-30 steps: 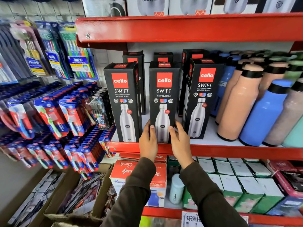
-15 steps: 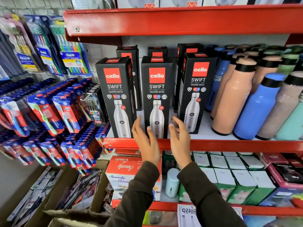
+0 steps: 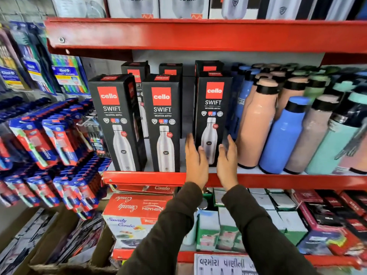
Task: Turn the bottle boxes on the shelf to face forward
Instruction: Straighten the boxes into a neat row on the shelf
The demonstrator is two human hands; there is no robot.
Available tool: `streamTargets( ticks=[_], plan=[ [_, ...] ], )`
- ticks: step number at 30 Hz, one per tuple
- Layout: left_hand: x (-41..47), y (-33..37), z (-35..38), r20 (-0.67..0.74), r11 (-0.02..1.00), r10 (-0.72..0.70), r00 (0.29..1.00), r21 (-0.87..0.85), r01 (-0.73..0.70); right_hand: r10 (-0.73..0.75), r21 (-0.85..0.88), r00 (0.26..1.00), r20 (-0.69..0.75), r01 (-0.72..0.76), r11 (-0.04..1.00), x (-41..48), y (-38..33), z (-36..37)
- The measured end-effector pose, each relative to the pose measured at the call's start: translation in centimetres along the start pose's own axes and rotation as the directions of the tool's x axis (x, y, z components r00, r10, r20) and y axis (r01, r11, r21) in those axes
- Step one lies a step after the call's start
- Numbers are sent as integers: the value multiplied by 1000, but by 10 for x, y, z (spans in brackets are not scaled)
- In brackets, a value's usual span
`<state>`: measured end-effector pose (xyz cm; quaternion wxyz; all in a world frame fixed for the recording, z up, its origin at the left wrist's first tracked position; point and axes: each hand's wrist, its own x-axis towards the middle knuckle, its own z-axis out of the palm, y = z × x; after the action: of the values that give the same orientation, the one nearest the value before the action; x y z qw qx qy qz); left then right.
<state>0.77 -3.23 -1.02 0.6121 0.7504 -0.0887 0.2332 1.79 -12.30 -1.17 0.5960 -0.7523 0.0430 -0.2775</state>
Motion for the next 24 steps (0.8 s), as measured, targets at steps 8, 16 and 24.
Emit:
streamTargets(
  ticks=[8,16,24],
  plan=[
    [20,-3,12,-65,951,-293,954,-119,284,94,-85,985,147,-82,993,15,2,-6],
    [12,-4,4,-147,971,-240,960,-48,235,65,-116,984,165,-46,992,10,2,-16],
    [-11,-3,-5,-171,984,-177,969,-32,174,-16,-125,977,211,43,991,-11,-2,-30]
  ],
)
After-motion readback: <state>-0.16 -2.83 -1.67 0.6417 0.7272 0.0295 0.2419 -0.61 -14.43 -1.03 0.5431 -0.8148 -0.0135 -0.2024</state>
